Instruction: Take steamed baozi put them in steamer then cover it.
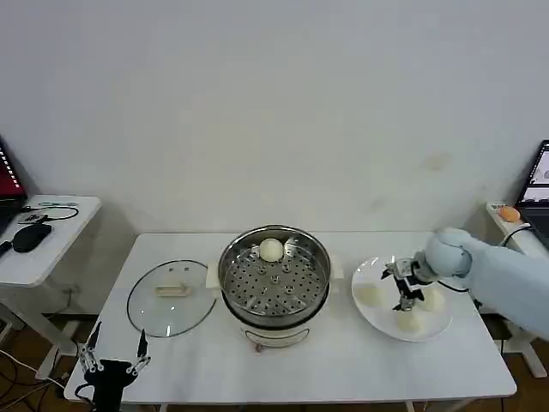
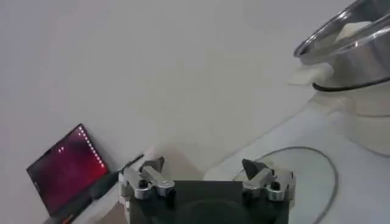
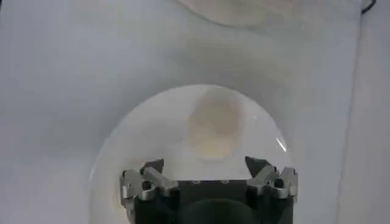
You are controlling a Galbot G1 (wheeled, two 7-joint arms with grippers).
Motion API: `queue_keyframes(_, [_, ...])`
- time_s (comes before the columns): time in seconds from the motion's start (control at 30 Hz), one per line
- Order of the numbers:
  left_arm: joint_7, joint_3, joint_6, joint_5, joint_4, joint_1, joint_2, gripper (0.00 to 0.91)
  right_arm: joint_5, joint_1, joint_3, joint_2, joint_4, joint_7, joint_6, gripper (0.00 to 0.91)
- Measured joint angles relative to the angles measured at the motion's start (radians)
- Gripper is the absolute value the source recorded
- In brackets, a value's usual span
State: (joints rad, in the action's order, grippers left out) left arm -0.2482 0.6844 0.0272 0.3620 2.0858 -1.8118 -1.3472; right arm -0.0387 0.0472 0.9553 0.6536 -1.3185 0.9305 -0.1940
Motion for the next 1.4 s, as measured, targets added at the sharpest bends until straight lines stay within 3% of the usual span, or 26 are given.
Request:
queue_keyframes(0.47, [-0.004, 0.009, 0.002, -0.002, -0.008, 0.005, 0.001, 0.907, -0.030, -0.046, -0.043, 0.112, 0.136, -0.005, 0.004, 0.897])
queue_keyframes(0.77, [-0.004, 0.008, 0.002, -0.002, -0.009, 0.007, 0.000, 0.907, -0.036, -0.066, -0.065, 0.146, 0.177, -0.010, -0.010, 0.645])
queue_keyframes(0.83, [-0.004, 0.008, 0.002, -0.002, -0.009, 0.007, 0.000, 0.907, -0.035, -0.065, -0.065, 0.150, 0.182, -0.010, -0.011, 0.625])
queue_keyframes(1.4, [-0.005, 0.008, 0.003, -0.002, -0.001, 0.001, -0.002, 0.907, 0.027, 0.047, -0.021, 0.093, 0.119, 0.003, -0.041, 0.625])
